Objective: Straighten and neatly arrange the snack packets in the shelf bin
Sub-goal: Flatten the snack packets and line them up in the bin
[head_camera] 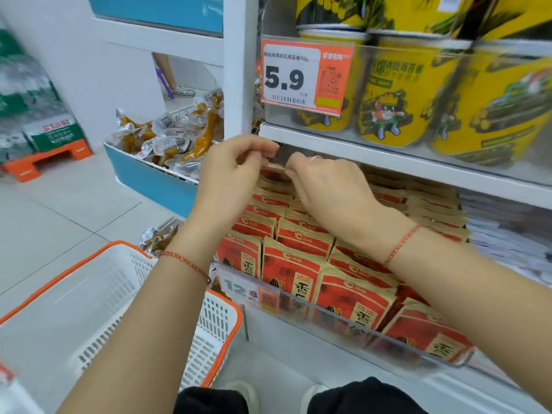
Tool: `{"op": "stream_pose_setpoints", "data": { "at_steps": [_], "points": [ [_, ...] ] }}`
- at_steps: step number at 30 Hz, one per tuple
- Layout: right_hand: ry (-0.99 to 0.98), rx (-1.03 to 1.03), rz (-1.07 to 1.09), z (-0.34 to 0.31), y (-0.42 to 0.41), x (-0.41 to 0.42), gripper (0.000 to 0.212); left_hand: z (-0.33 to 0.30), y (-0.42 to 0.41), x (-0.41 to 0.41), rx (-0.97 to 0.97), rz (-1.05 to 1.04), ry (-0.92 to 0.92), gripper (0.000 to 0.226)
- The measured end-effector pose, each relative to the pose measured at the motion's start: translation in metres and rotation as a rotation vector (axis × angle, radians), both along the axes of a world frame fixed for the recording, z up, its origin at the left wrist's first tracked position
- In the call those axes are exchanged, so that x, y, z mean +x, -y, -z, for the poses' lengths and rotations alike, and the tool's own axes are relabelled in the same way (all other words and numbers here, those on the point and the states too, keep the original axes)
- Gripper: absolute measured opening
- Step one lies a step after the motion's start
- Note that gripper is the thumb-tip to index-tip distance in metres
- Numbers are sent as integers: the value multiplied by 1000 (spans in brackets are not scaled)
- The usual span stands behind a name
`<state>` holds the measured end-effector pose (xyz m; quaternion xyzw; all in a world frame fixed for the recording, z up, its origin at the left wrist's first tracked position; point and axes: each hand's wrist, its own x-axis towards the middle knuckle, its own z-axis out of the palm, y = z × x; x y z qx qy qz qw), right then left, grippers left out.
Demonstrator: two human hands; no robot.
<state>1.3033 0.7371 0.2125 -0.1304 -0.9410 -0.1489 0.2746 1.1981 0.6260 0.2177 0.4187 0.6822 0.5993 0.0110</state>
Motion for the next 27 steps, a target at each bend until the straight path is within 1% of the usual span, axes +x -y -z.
{"op": "stream_pose_setpoints", "data": {
  "at_steps": [1, 3, 5, 6, 8, 10, 12, 14, 16, 18, 19, 22, 25, 27],
  "points": [
    [-64, 13, -28, -4, 4, 5, 12, 0, 4, 1, 69, -11, 48, 37],
    [-231, 20, -56, -11, 11, 10, 14, -3, 10, 0, 194, -32, 83, 28],
    [-352, -36, -70, -20, 18, 12, 18, -9, 14, 0, 262, 18, 149, 17],
    [-398, -73, -68, -26, 21, 14, 19, -14, 16, 1, 263, 65, 196, 19],
    [-471, -182, -55, -41, 26, 20, 22, -19, 17, 5, 228, 191, 245, 28],
    [-552, -317, -68, -55, 30, 26, 23, -18, 18, 9, 126, 303, 237, 24],
    [-631, -439, -86, -63, 31, 30, 20, -16, 19, 12, 4, 373, 258, 21],
    [-665, -611, -86, -62, 30, 30, 15, -11, 18, 11, -45, 421, 272, 22],
    [-699, -913, -102, -54, 28, 27, 12, -4, 16, 10, -35, 431, 319, 21],
    [-714, -1236, -112, -45, 28, 29, 16, 2, 16, 13, 16, 408, 413, 24],
    [-685, -1333, -112, -42, 28, 30, 18, 4, 16, 15, 46, 390, 440, 26],
    [-552, -1396, -149, -38, 30, 38, 18, 2, 14, 20, 130, 349, 478, 28],
    [-566, -1484, -200, -33, 37, 43, 19, -4, 12, 24, 144, 314, 538, 36],
    [-547, -1532, -199, -26, 40, 42, 20, -2, 12, 27, 118, 256, 523, 39]
  ]
}}
